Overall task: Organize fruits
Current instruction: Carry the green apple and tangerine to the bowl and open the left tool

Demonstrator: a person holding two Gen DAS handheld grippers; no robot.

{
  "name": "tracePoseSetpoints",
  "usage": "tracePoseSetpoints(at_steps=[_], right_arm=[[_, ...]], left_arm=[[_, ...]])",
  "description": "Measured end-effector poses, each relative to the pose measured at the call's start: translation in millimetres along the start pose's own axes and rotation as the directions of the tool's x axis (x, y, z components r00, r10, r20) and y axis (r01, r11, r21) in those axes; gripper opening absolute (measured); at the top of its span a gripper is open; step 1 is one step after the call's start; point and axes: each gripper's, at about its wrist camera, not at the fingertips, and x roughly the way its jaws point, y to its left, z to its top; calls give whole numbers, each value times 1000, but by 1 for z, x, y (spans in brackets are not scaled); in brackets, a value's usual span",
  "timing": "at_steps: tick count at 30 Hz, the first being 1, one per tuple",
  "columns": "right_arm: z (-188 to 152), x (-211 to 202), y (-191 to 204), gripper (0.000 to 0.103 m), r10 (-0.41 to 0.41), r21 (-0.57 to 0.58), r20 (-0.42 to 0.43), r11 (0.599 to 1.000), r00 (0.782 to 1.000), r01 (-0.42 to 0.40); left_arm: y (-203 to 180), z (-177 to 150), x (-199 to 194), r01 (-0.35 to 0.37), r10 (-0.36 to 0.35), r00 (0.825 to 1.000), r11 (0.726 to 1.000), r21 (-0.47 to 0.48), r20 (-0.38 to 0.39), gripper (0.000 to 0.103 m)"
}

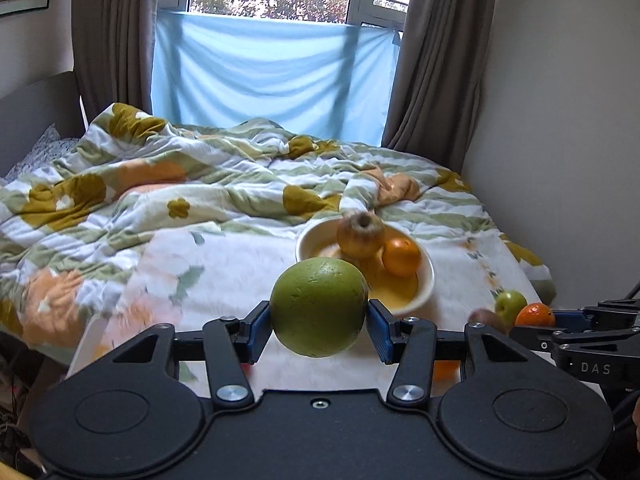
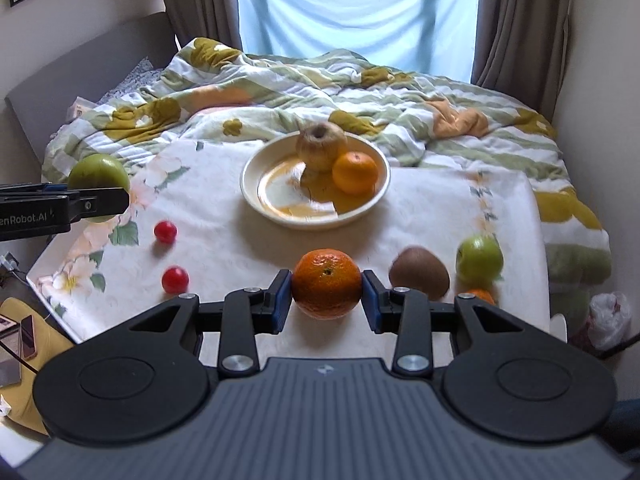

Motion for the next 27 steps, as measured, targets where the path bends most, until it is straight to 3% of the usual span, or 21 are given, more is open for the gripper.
tracePoseSetpoints(at_steps=[12,27], right_arm=[[54,48,6,52,-43,60,4,997,999,43],[85,125,-12,52,-122,181,-68,974,990,133]], left_arm=[[33,52,75,50,-47,997,997,61,-54,55],[25,81,196,160,-121,977,961,226,-177,55]])
